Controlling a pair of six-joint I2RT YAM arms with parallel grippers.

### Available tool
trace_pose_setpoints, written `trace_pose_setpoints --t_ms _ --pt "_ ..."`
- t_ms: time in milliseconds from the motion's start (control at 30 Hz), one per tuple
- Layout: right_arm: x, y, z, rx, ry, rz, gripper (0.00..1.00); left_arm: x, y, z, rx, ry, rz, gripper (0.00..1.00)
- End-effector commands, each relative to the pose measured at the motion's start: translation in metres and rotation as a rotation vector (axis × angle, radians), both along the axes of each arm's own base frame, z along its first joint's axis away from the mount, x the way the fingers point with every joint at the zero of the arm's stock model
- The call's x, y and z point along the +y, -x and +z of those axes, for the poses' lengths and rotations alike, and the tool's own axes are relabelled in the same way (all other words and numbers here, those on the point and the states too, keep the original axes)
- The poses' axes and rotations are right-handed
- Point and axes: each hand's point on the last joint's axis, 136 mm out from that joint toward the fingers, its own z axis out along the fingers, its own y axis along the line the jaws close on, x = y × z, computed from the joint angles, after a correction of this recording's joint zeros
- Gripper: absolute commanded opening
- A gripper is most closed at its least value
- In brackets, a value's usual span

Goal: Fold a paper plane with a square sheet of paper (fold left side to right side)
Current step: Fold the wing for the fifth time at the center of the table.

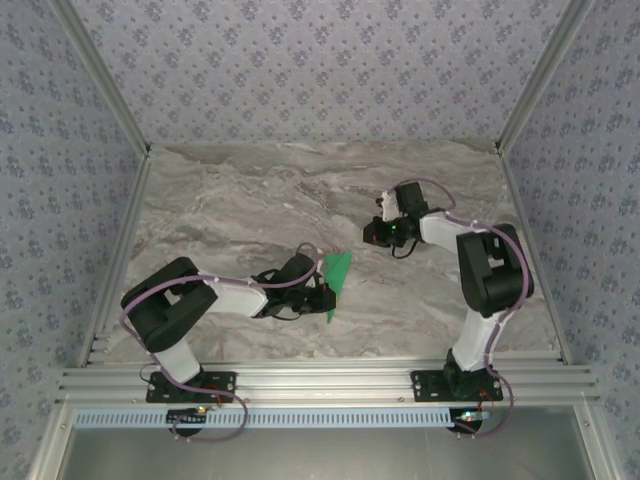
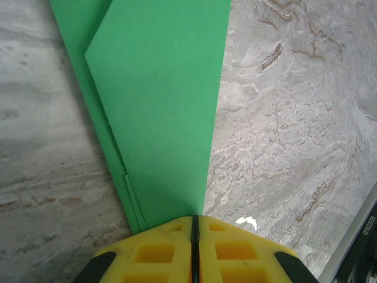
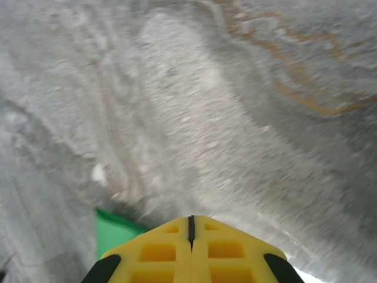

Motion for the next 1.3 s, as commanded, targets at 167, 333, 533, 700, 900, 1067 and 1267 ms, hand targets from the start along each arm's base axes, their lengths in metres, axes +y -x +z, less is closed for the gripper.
trace_pose_setpoints --t_ms 167,333,533,700,900,1067,1267 --pt "0.059 0.072 0.009 0.050 -0.115 0.129 0.06 0.017 0.016 -0.027 0.075 -0.110 -0.005 0.09" --pt "0.072 0.081 -0.016 0.121 -0.095 0.120 0.06 0.014 0.015 -0.022 0.069 -0.098 -0.007 0.10" --pt "0.061 0.087 -0.047 0.199 0.013 0.091 0.06 0.007 0.011 -0.007 0.040 -0.064 -0.017 0.12" --pt "0.048 0.091 -0.066 0.249 0.092 0.071 0.06 -0.001 0.007 0.019 0.001 -0.007 -0.028 0.18" --pt "0.047 0.093 -0.071 0.259 0.108 0.070 0.06 -0.014 0.011 0.062 -0.019 0.123 -0.059 0.23" --pt "0.047 0.091 -0.070 0.253 0.109 0.071 0.06 -0.020 0.014 0.067 0.004 0.154 -0.073 0.26" --pt "0.048 0.092 -0.071 0.257 0.111 0.073 0.06 -0.031 0.020 0.052 0.041 0.127 -0.107 0.28"
